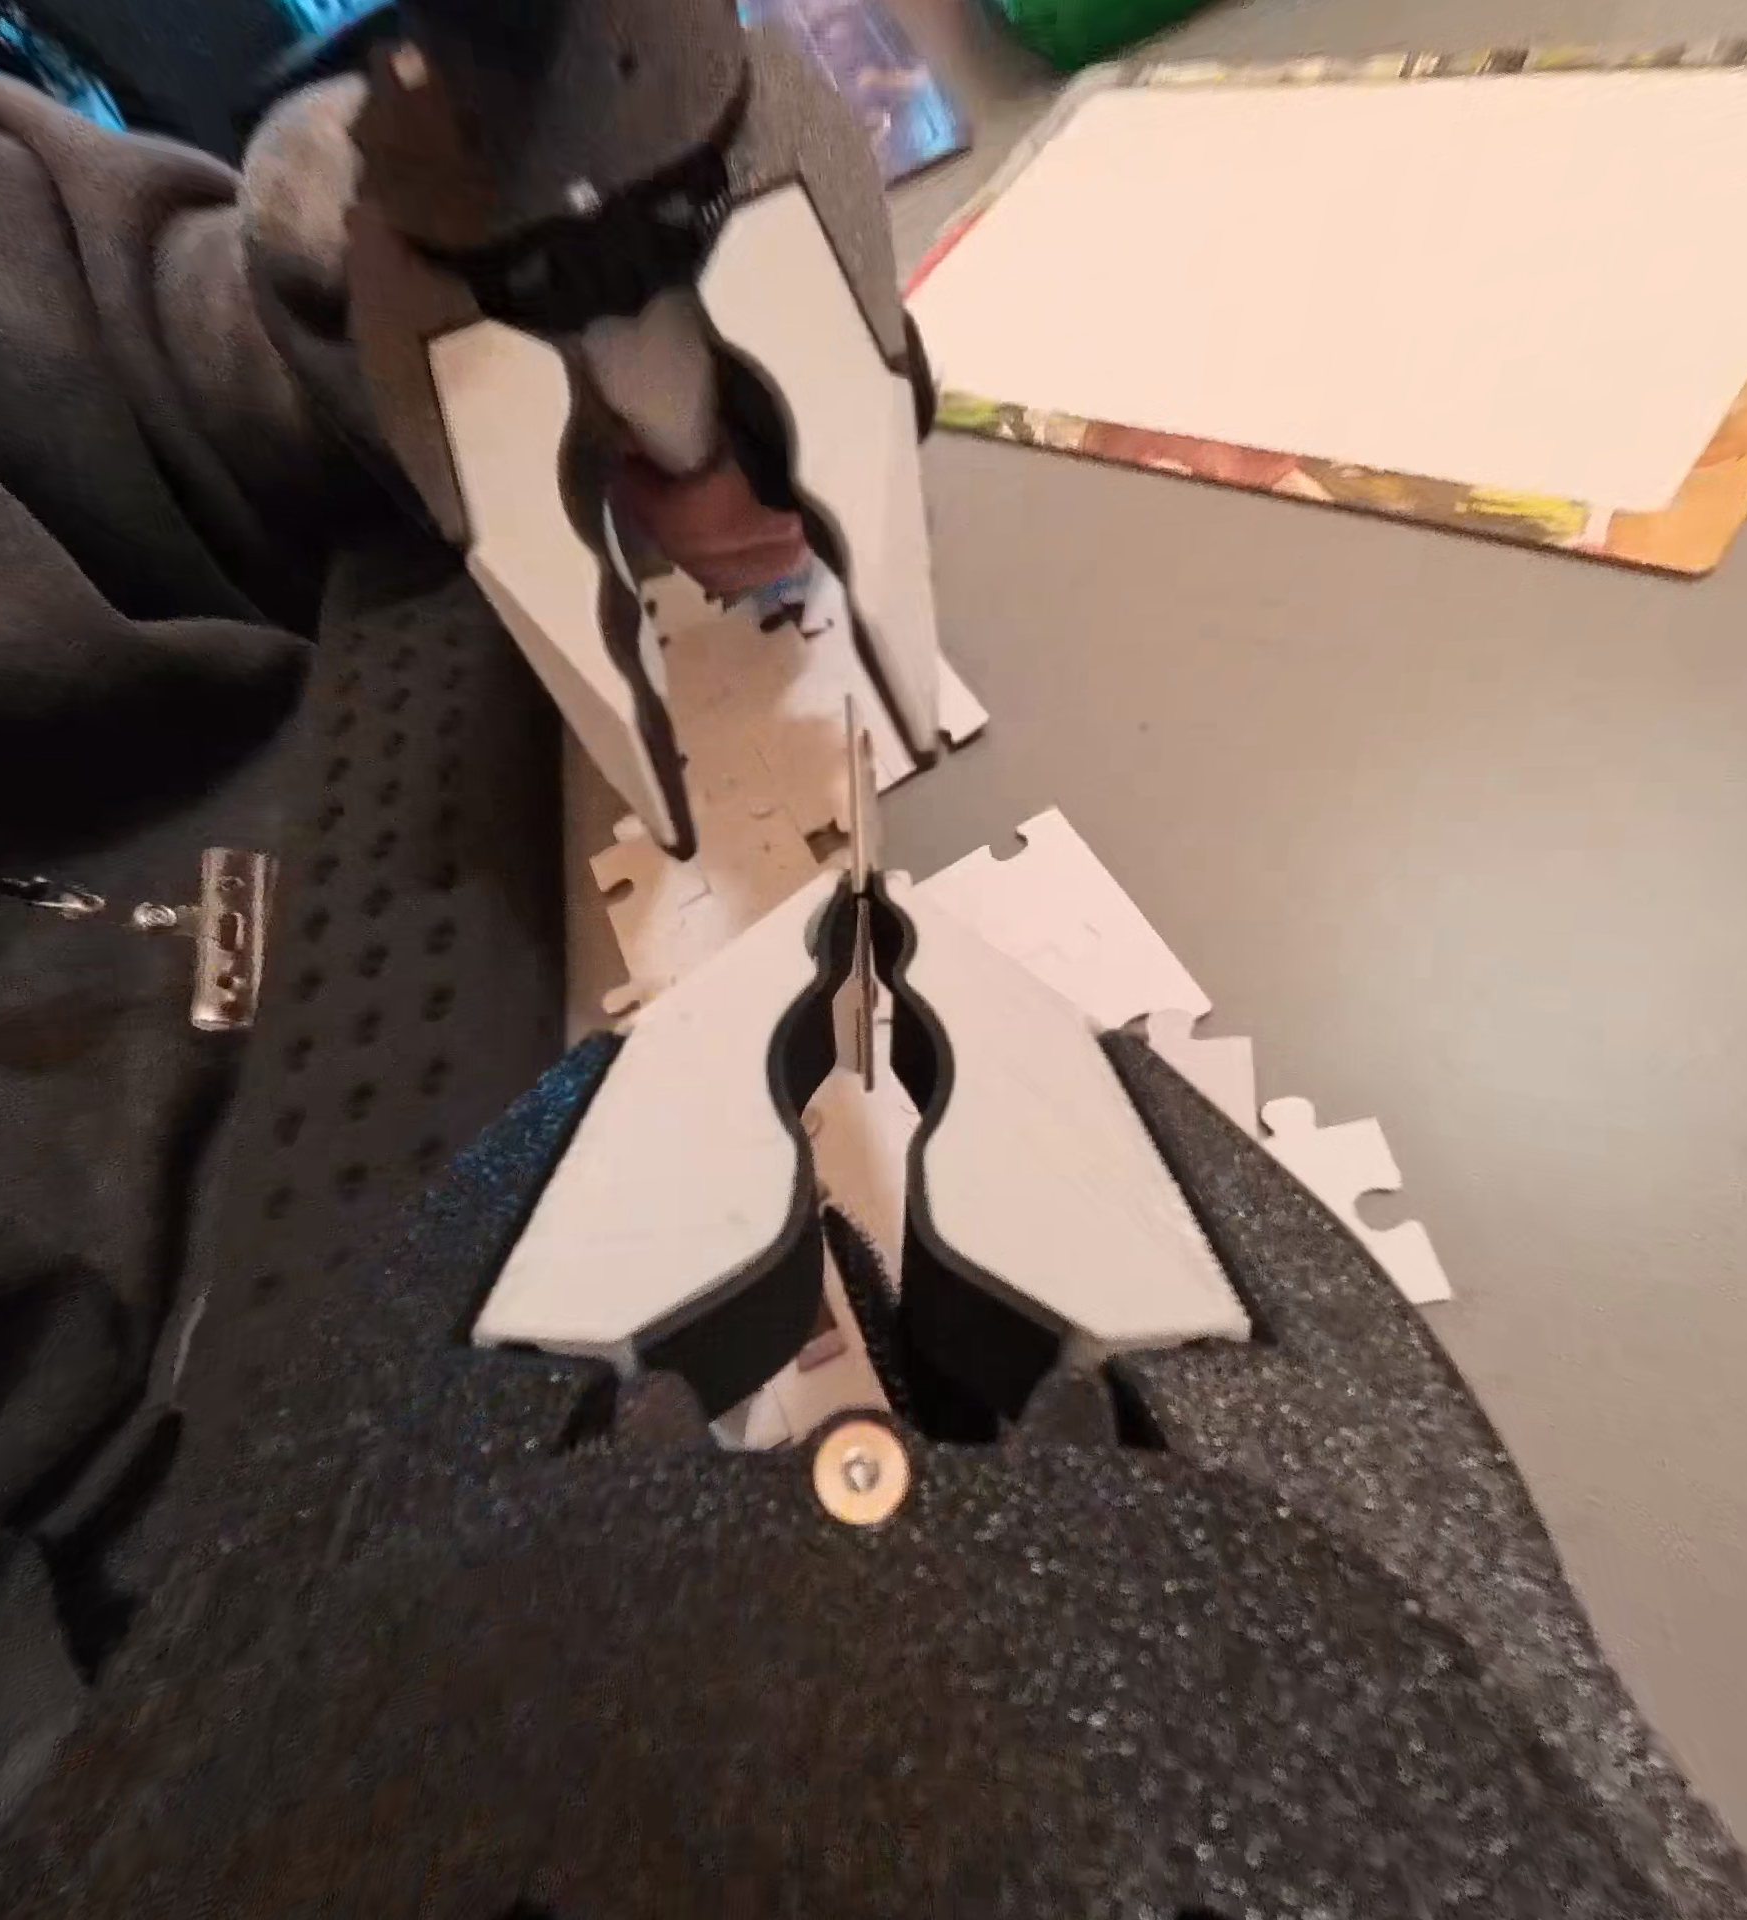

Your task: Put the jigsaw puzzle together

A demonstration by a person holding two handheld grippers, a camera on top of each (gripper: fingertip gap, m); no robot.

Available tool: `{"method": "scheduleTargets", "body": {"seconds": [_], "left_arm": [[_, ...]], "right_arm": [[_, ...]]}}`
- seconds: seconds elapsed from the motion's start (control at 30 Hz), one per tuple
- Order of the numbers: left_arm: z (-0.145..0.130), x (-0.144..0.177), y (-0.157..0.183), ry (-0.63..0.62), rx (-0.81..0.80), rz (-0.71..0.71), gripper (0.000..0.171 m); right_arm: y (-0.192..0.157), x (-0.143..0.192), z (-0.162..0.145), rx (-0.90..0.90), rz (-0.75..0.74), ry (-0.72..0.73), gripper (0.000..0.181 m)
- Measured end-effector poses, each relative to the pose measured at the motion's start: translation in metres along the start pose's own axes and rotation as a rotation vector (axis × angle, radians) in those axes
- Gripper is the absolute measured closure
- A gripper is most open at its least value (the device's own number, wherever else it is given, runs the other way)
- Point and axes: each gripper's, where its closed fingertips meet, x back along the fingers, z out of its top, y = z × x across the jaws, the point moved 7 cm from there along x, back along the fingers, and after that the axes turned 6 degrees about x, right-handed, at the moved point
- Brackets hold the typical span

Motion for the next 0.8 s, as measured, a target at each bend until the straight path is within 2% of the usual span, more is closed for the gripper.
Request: {"method": "scheduleTargets", "body": {"seconds": [0.03,0.07,0.17,0.33,0.37,0.43,0.47,0.5,0.53,0.6,0.67,0.7,0.77,0.8], "left_arm": [[0.000,-0.001,0.000,-0.005,-0.004,-0.001,0.159],[-0.003,-0.002,-0.002,-0.025,-0.009,0.011,0.169],[-0.005,0.001,-0.007,-0.025,0.043,0.002,0.170],[-0.008,0.013,-0.027,-0.012,0.105,0.082,0.171],[-0.008,0.015,-0.031,-0.006,0.118,0.108,0.171],[-0.011,0.014,-0.036,-0.016,0.127,0.161,0.170],[-0.012,0.012,-0.038,-0.028,0.118,0.214,0.156],[-0.012,0.010,-0.040,-0.039,0.100,0.261,0.126],[-0.010,0.007,-0.037,-0.037,0.092,0.264,0.107],[0.001,0.004,-0.027,0.032,0.125,0.178,0.106],[0.014,0.002,-0.022,0.124,0.158,0.110,0.108],[0.019,0.002,-0.019,0.161,0.164,0.075,0.118],[0.019,0.002,-0.015,0.161,0.143,0.015,0.170],[0.017,0.002,-0.015,0.146,0.131,0.011,0.170]], "right_arm": [[-0.001,-0.005,-0.003,0.013,0.001,-0.038,0.179],[-0.002,-0.007,-0.004,0.025,0.002,-0.050,0.179],[0.000,-0.007,-0.002,0.048,-0.034,-0.026,0.178],[0.018,-0.008,-0.018,0.038,-0.159,-0.122,0.179],[0.020,-0.004,-0.014,0.030,-0.182,-0.087,0.179],[0.023,0.010,0.006,0.005,-0.210,0.082,0.179],[0.026,0.021,0.017,-0.018,-0.251,0.186,0.179],[0.031,0.032,0.026,-0.053,-0.292,0.295,0.179],[0.030,0.040,0.031,-0.078,-0.260,0.377,0.179],[0.019,0.043,0.036,-0.104,-0.126,0.453,0.179],[0.010,0.039,0.038,-0.109,-0.051,0.465,0.179],[0.006,0.036,0.039,-0.113,-0.014,0.461,0.179],[0.006,0.032,0.039,-0.120,-0.003,0.447,0.179],[0.010,0.031,0.037,-0.116,-0.041,0.422,0.179]]}}
